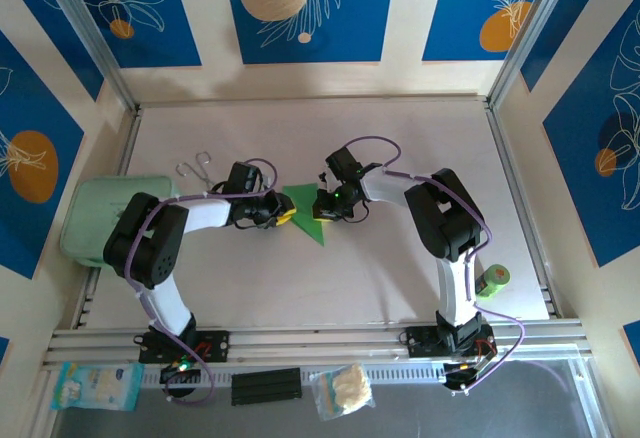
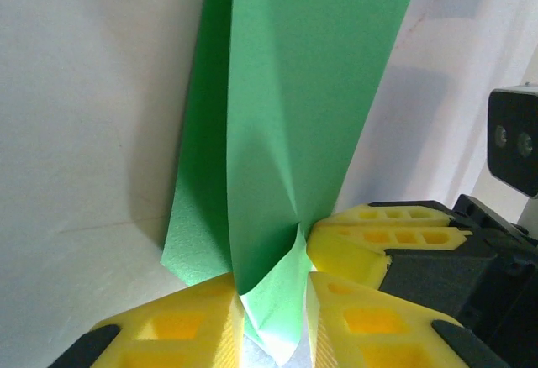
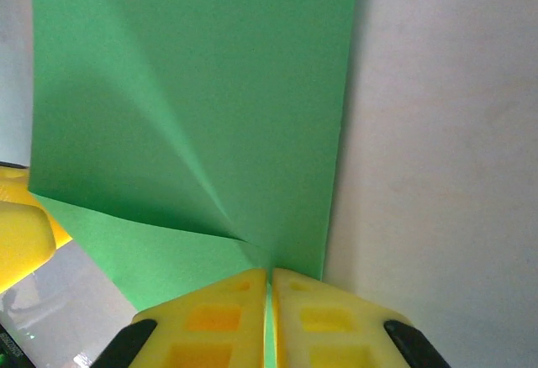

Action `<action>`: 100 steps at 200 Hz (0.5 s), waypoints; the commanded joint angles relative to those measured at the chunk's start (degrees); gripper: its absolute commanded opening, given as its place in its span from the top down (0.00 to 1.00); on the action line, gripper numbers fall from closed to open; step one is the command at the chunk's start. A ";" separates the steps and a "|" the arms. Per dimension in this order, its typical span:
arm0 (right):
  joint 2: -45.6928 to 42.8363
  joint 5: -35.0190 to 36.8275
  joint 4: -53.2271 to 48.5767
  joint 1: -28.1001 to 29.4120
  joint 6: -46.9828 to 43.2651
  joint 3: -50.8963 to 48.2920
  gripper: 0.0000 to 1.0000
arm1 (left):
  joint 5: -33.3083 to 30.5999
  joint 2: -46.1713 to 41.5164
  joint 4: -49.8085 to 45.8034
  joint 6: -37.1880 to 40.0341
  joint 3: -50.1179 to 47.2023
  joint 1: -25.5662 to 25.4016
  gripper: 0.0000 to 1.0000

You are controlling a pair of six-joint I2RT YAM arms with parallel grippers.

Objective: Fold a paper plane with a square sheet of paper (pick it up from the middle)

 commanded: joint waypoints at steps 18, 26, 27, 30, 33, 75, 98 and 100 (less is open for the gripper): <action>1.48 0.15 -2.47 -0.55 -2.42 1.70 0.88 | 1.73 1.03 -2.68 5.89 3.38 0.22 0.75; 1.49 0.05 -2.44 -0.60 -2.73 1.78 0.88 | 1.74 1.00 -3.36 6.63 3.69 0.27 0.76; 1.52 0.04 -2.46 -0.61 -2.76 1.77 0.88 | 1.71 1.02 -3.39 6.66 3.71 0.27 0.76; 1.47 0.04 -2.47 -0.61 -2.85 1.76 0.88 | 1.63 1.02 -3.67 6.94 3.74 0.27 0.76; 1.46 0.04 -2.40 -0.61 -2.86 1.84 0.88 | 1.54 0.97 -3.82 7.09 3.81 0.27 0.76; 0.56 -0.78 -1.10 -0.70 -3.85 1.95 0.87 | 1.51 1.12 -3.66 8.05 3.61 0.22 0.78; 0.32 -1.09 -0.98 -0.78 -4.38 2.48 0.85 | 1.79 1.63 -2.97 8.08 3.74 0.27 0.78; 0.38 -1.10 -0.98 -0.78 -4.37 2.53 0.85 | 1.81 1.66 -2.91 8.09 3.74 0.27 0.78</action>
